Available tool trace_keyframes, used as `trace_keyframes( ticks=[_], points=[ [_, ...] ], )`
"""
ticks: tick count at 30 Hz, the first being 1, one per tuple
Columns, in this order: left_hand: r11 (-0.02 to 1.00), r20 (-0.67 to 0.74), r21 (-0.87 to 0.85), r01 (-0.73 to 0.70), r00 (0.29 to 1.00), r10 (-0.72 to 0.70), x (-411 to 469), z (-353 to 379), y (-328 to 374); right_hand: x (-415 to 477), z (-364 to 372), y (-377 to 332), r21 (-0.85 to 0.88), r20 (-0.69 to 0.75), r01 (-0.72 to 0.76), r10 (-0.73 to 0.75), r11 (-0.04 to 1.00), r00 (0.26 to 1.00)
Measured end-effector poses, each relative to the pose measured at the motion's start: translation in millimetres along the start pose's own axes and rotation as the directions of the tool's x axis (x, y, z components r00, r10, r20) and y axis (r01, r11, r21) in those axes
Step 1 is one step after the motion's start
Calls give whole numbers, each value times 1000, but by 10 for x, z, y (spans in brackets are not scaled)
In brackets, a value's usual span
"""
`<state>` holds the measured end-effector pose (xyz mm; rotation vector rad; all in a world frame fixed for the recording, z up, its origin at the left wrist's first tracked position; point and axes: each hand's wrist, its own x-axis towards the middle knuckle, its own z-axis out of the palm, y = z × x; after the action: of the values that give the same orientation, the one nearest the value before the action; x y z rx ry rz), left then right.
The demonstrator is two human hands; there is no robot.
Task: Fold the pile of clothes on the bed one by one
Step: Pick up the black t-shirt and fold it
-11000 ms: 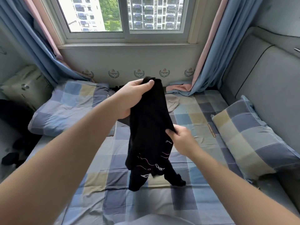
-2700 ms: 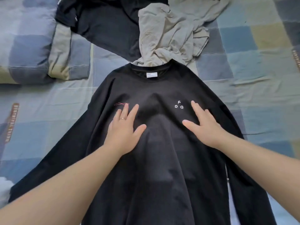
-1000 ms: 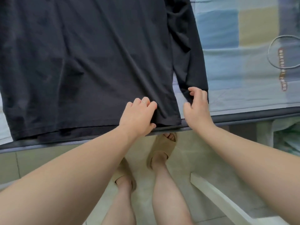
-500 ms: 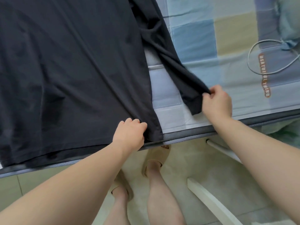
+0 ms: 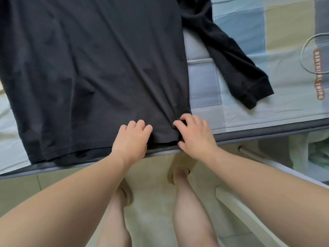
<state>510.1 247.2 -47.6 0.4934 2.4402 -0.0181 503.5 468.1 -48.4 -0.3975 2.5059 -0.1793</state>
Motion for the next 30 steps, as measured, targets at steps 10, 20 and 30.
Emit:
trace_keyframes(
  ticks=[10, 20, 30],
  points=[
    [987, 54, -69, -146, 987, 150, -118, 142, -161, -127, -18, 199, -192, -27, 23, -29, 981, 999],
    [992, -173, 33, 121, 978, -113, -866, 394, -1418, 162, -19, -1220, -76, -39, 280, -283, 957, 958],
    [966, -229, -92, 241, 939, -256, -1434, 899, -2641, 612, 536, -2779, -158, -37, 181, -189, 971, 981]
  ],
)
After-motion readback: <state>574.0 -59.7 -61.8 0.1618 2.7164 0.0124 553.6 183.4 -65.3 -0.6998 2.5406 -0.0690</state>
